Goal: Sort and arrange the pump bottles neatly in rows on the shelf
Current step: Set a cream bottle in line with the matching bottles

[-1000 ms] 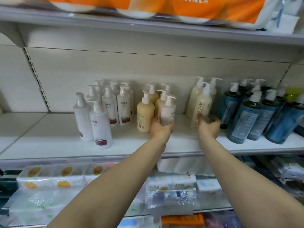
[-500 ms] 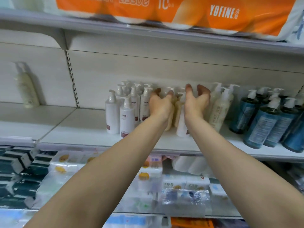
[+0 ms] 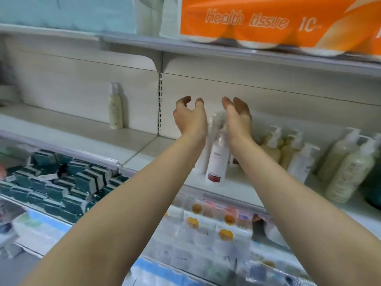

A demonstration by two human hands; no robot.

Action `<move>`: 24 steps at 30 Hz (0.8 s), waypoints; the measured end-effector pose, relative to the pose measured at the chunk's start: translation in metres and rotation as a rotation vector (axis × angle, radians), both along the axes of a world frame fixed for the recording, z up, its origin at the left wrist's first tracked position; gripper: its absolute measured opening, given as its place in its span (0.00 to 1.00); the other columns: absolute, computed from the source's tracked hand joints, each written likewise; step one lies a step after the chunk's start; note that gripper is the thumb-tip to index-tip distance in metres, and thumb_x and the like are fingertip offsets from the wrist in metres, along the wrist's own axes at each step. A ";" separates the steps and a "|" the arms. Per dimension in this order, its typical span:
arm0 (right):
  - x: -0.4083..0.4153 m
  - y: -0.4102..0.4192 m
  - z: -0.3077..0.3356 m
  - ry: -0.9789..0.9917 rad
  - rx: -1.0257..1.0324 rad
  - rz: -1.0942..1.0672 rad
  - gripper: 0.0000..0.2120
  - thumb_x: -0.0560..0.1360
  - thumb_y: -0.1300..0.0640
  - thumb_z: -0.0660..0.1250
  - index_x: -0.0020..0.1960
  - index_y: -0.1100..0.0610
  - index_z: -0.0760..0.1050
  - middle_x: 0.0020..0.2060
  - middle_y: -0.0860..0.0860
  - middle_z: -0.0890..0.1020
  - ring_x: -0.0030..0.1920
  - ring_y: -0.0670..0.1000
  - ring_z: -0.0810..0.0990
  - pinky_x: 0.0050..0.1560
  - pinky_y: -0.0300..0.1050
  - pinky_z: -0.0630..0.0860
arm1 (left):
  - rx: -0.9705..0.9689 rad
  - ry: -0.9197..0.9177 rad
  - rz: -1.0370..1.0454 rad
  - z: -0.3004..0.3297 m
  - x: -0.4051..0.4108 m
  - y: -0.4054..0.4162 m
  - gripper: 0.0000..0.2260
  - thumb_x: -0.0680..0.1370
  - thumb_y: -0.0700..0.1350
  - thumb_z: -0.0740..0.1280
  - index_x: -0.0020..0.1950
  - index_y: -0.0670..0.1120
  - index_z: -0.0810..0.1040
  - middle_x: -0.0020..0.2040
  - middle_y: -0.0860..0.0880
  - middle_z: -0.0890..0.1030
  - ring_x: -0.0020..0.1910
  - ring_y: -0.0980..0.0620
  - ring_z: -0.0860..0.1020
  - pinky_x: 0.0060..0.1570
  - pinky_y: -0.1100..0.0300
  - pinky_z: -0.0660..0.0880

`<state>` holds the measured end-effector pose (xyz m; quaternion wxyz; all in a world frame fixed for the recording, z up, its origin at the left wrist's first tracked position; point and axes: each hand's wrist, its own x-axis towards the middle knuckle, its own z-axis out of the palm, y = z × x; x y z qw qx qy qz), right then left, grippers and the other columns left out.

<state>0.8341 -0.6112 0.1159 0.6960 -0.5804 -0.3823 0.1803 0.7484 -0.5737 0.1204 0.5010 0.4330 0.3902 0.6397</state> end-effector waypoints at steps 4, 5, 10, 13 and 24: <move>-0.041 0.033 0.004 -0.006 -0.002 0.055 0.24 0.79 0.42 0.65 0.74 0.44 0.67 0.73 0.45 0.71 0.69 0.49 0.71 0.66 0.47 0.68 | -0.028 -0.040 0.067 -0.011 -0.041 0.035 0.16 0.78 0.47 0.66 0.65 0.51 0.73 0.65 0.50 0.72 0.55 0.52 0.74 0.49 0.63 0.67; -0.049 0.043 0.005 -0.006 0.002 0.066 0.24 0.80 0.43 0.65 0.74 0.45 0.67 0.73 0.45 0.71 0.69 0.49 0.71 0.65 0.46 0.67 | -0.033 -0.045 0.079 -0.013 -0.052 0.045 0.16 0.78 0.47 0.66 0.65 0.51 0.73 0.65 0.49 0.72 0.56 0.51 0.74 0.49 0.62 0.67; -0.095 0.103 0.005 -0.016 -0.018 0.153 0.26 0.80 0.45 0.65 0.76 0.47 0.65 0.74 0.44 0.68 0.72 0.46 0.68 0.63 0.40 0.62 | -0.065 -0.084 0.099 -0.021 -0.100 0.106 0.15 0.75 0.47 0.67 0.62 0.53 0.74 0.64 0.48 0.74 0.57 0.49 0.77 0.58 0.53 0.74; -0.124 0.144 0.001 -0.026 -0.068 0.167 0.27 0.80 0.45 0.64 0.77 0.47 0.63 0.76 0.44 0.67 0.73 0.46 0.68 0.63 0.40 0.62 | -0.082 -0.089 0.113 -0.031 -0.129 0.146 0.16 0.76 0.46 0.67 0.63 0.51 0.74 0.64 0.48 0.74 0.55 0.50 0.76 0.53 0.58 0.68; -0.230 0.281 -0.044 -0.009 -0.301 0.160 0.26 0.80 0.48 0.64 0.69 0.67 0.70 0.68 0.63 0.73 0.68 0.62 0.72 0.68 0.57 0.69 | -0.241 0.008 0.102 -0.078 -0.253 0.296 0.17 0.79 0.48 0.66 0.67 0.48 0.73 0.62 0.47 0.76 0.52 0.47 0.75 0.51 0.59 0.68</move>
